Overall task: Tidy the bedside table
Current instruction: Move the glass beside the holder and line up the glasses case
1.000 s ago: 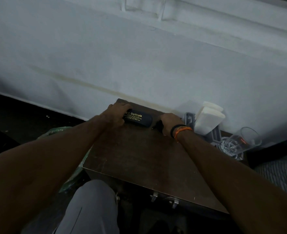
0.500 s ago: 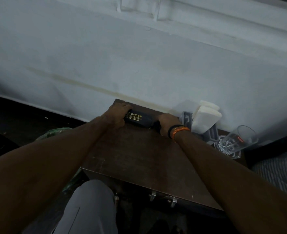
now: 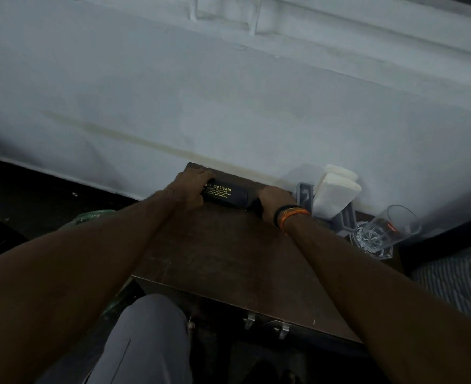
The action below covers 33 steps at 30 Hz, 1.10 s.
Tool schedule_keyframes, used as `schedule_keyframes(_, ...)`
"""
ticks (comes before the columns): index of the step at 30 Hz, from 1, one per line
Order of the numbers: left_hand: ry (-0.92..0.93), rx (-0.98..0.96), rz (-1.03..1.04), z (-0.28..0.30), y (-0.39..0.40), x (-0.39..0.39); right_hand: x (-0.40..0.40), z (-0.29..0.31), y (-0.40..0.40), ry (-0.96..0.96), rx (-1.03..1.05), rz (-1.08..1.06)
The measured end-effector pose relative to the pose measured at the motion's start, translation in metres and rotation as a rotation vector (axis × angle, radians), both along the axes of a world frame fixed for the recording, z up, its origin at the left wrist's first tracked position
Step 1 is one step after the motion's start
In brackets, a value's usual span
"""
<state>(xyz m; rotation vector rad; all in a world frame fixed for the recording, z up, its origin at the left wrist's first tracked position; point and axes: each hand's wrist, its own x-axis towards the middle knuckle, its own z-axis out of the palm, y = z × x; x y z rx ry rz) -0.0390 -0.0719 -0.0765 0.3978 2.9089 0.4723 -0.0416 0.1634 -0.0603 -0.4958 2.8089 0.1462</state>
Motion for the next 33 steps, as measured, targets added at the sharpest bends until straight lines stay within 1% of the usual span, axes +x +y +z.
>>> schedule_keyframes(14, -0.032, 0.021, 0.011, 0.003, 0.002, 0.002, -0.002, -0.004, 0.001, 0.015, -0.007, 0.004)
schedule_keyframes(18, -0.051, 0.018, 0.002, 0.008, 0.002, 0.004, -0.001, -0.003, 0.002, 0.008, -0.041, -0.001)
schedule_keyframes(23, 0.011, -0.018, -0.001, 0.009, 0.002, 0.008, 0.009, 0.011, 0.003, 0.017, -0.13, -0.023)
schedule_keyframes(27, 0.008, -0.047, 0.006, 0.023, 0.019, 0.02, 0.024, 0.028, 0.011, 0.071, -0.226, -0.001)
schedule_keyframes(33, -0.038, -0.093, -0.033, 0.045, 0.064, 0.047, 0.068, 0.058, 0.037, 0.225, -0.342, -0.066)
